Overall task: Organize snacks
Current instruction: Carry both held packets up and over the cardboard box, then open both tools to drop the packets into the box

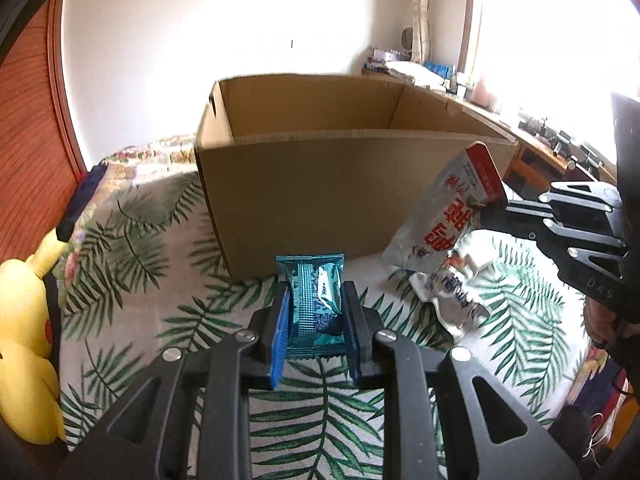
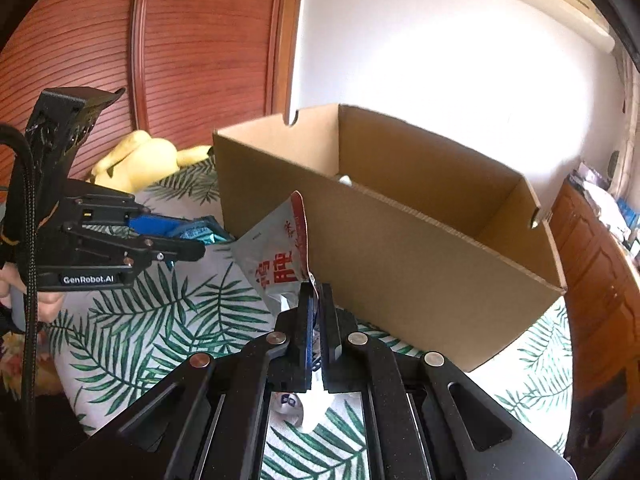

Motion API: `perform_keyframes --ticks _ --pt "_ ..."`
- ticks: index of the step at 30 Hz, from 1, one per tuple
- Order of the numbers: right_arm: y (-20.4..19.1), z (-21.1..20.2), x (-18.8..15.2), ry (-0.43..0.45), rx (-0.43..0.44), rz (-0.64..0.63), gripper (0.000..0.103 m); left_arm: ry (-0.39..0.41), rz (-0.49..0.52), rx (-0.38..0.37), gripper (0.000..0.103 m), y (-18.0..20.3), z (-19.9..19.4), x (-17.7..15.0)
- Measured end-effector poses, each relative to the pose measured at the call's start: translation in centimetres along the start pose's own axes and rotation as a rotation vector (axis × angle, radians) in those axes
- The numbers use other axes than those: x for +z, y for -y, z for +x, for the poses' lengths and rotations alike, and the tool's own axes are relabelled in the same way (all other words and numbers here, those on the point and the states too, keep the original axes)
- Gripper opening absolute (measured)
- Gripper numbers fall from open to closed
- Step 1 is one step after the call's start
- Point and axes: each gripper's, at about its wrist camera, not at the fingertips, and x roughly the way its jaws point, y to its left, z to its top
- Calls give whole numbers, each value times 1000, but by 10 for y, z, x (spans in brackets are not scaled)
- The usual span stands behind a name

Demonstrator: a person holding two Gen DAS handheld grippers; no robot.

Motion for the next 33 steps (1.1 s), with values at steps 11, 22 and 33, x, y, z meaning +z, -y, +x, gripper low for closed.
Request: perform_keyframes --ticks 11,22,33 --pt "12 -40 23 94 -43 -12 0 103 15 -3 21 11 -28 43" --pt "35 -47 58 171 -91 -14 0 171 54 -10 21 17 -20 90" --pt "69 -12 68 159 -118 23 0 155 34 -5 21 8 27 119"
